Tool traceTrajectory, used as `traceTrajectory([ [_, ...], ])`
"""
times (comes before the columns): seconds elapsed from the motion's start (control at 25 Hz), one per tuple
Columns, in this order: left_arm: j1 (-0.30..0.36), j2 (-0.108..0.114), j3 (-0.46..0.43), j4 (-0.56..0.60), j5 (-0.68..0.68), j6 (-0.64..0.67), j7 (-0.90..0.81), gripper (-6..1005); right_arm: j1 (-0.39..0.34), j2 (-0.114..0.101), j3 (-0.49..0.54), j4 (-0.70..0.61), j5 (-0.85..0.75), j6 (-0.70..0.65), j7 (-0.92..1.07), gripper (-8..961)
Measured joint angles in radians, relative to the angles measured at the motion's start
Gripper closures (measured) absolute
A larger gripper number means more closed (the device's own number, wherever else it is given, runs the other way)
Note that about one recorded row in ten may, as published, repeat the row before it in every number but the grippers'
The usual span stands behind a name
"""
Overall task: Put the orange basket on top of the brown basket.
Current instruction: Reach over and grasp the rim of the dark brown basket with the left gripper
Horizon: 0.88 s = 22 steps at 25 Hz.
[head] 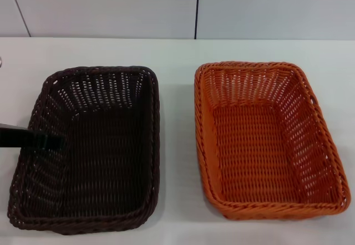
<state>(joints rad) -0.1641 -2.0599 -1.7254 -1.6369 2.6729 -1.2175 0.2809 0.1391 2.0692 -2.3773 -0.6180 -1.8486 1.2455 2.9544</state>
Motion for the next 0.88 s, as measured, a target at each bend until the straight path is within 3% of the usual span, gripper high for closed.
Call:
traceTrajectory([
  [0.2, 0.004, 0.0, 0.003, -0.018, -0.005, -0.008, 0.059, 403, -0.002, 0.0, 0.0, -0.001, -0.007, 0.003, 0.0, 131],
  [0.28, 0.001, 0.0, 0.003, -0.015, -0.006, -0.009, 0.075, 609, -0.002, 0.0, 0.0, -0.002, -0.007, 0.005, 0.0, 131],
  [0.64, -0.011, 0.001, -0.004, -0.009, -0.01, -0.019, 0.158, 689, -0.003, 0.0, 0.0, -0.003, -0.008, 0.009, 0.0, 133],
  [0.88, -0.032, 0.002, -0.054, -0.028, -0.047, -0.073, 0.318, 720, -0.006, 0.0, 0.006, -0.01, -0.025, 0.013, 0.0, 134],
])
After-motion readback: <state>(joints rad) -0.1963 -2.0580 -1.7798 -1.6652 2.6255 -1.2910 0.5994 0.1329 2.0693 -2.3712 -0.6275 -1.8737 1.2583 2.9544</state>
